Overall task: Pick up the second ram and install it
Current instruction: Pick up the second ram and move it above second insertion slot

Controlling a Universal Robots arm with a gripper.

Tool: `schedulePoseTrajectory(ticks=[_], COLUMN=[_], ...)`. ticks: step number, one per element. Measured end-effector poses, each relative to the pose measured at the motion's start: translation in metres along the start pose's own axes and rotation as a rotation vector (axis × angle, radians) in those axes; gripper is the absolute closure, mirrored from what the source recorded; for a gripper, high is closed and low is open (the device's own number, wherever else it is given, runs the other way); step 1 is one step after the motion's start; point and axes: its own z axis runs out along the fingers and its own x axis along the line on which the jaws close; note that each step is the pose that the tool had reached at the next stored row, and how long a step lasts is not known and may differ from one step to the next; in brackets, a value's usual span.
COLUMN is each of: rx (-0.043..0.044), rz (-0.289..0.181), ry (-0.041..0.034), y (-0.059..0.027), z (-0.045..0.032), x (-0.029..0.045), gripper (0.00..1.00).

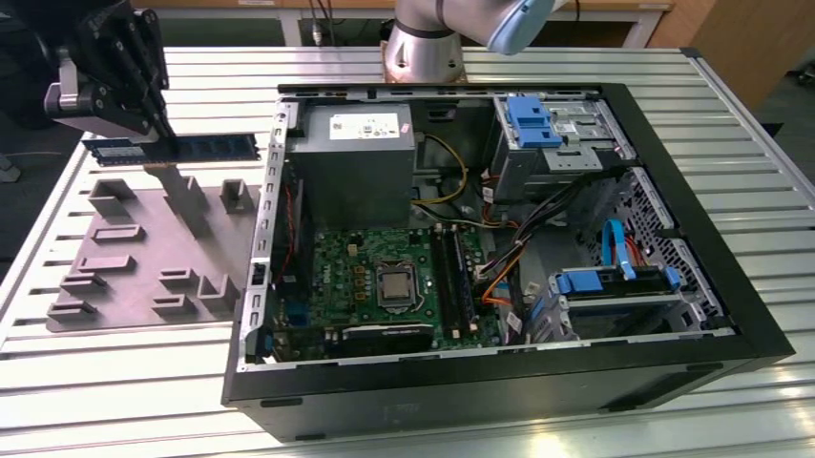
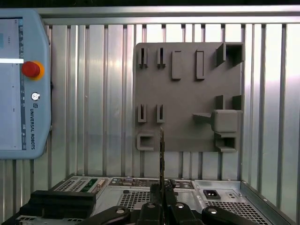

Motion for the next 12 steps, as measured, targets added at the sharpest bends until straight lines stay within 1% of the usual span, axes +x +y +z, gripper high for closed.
schedulePoseTrajectory(ticks=[12], rx=[0.0], rz=[0.0], ry=[-0.0001], y=[-0.0133], z=[0.0005], x=[0.0], gripper=[0.86])
